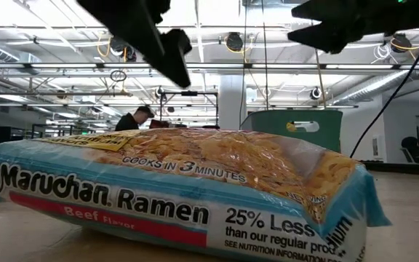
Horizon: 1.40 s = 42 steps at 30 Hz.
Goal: Pick & Place Food Item
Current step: Put the blue noodle pack into the blue bin
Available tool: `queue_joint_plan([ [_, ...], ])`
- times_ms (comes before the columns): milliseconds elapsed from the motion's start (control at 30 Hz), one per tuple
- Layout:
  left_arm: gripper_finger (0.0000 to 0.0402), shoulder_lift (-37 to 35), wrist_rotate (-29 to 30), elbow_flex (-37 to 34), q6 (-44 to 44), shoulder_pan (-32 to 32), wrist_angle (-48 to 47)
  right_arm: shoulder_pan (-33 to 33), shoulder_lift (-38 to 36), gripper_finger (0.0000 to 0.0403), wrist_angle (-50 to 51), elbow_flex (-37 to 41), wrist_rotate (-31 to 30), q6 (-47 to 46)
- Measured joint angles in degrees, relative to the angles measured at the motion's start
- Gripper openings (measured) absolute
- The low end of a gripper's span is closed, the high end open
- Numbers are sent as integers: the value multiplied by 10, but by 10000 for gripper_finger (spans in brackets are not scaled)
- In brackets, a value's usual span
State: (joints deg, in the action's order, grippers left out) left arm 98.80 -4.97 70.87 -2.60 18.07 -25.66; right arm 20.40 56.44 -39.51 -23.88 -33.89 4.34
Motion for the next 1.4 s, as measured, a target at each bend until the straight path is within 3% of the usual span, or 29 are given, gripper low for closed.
queue_joint_plan([
  [133,296,39,-6,0,4,32,38,40,16,391,-35,0,-40,37],
  [467,296,110,-26,0,33,75,177,72,15,391,-79,0,-36,39],
  [700,286,132,-18,0,21,83,188,75,16,391,-76,0,-36,39],
  [1033,153,143,4,0,8,77,167,75,16,391,-71,0,-36,39],
  [1400,14,83,5,0,4,72,150,75,15,391,-76,0,-38,49],
])
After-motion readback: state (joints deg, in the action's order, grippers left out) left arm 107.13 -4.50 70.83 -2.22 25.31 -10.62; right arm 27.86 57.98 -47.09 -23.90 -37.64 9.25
